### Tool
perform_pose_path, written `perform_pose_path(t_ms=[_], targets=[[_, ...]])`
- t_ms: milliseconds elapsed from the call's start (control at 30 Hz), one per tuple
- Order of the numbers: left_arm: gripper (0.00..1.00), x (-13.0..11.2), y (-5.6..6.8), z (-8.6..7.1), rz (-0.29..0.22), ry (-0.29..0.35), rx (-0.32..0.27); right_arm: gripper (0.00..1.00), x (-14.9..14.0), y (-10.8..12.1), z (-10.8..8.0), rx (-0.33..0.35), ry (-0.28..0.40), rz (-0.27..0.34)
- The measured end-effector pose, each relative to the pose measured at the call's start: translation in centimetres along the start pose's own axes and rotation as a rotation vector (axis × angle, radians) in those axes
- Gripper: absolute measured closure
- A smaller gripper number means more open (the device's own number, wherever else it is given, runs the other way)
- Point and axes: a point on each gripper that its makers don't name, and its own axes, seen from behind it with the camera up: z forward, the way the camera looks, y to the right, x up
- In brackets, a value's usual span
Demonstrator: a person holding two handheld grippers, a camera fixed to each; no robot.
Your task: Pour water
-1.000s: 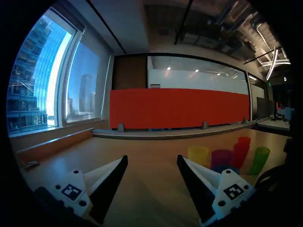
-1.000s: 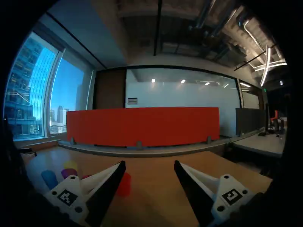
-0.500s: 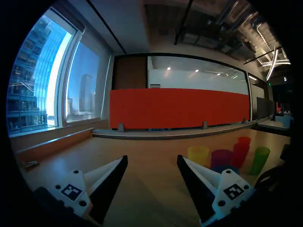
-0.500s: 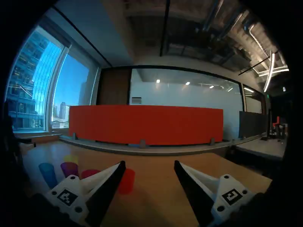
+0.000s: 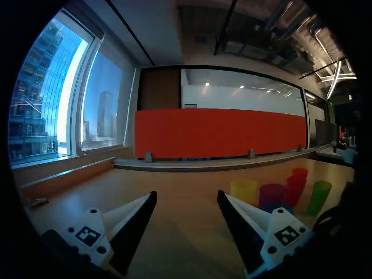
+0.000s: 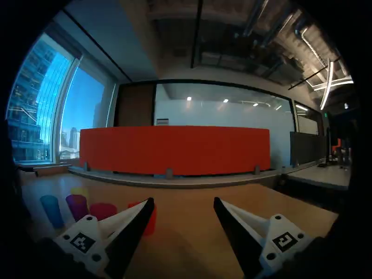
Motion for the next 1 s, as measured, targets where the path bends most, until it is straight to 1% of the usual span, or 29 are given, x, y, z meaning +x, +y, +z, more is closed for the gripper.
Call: perform_pose_path(t_ms=[200, 500, 1000], targets=[[0.04, -0.1, -0.1, -0.1, 0.0, 0.0, 0.0, 0.01, -1.3, 0.7, 0.1, -0.013, -0.026, -0.005], [0.04, 0.0, -0.1, 0.0, 0.0, 0.0, 0.0, 0.01, -2.3, 0.6, 0.3, -0.009, -0.05, 0.003], [0.04, 0.0, 0.1, 0.1, 0.0, 0.0, -0.001, 0.01, -2.3, 0.6, 0.3, -0.008, -0.058, 0.005]])
